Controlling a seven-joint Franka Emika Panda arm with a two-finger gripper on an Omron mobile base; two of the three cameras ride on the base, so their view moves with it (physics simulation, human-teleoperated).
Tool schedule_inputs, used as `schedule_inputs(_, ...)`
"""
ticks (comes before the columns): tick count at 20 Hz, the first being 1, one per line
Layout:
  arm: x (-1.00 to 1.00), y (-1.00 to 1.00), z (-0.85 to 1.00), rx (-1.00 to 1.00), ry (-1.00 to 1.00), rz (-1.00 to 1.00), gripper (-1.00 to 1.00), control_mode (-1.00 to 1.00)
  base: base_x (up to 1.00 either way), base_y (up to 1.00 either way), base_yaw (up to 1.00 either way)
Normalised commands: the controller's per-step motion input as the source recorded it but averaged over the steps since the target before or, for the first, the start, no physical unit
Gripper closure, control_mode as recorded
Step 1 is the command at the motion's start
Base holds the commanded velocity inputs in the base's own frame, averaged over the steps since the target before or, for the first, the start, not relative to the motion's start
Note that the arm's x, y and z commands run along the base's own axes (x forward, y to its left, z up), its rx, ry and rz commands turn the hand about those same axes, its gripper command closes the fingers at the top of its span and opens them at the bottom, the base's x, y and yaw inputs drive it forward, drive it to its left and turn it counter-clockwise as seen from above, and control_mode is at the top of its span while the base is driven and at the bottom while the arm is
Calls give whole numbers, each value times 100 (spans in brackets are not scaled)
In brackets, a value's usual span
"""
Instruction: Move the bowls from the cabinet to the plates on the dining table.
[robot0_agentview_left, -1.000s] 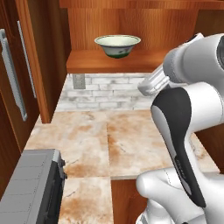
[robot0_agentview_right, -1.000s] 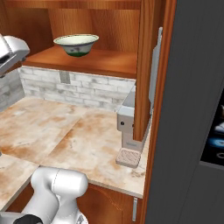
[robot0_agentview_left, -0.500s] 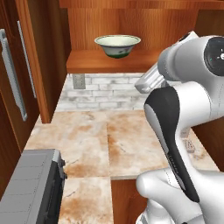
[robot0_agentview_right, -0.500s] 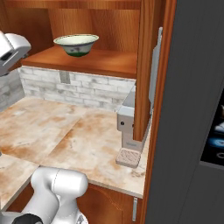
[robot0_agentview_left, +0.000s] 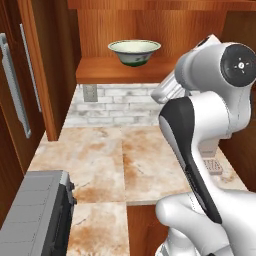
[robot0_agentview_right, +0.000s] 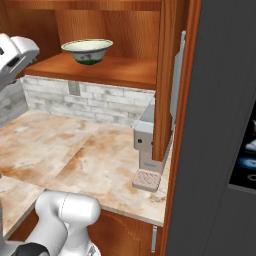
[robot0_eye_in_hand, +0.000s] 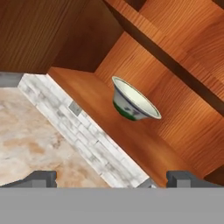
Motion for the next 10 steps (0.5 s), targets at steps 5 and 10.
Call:
schedule_inputs(5, 25, 2, 1, -1, 0, 0, -100, -100, 0, 0, 0)
schedule_inputs(10, 25, 3, 2, -1, 0, 0, -100, -100, 0, 0, 0)
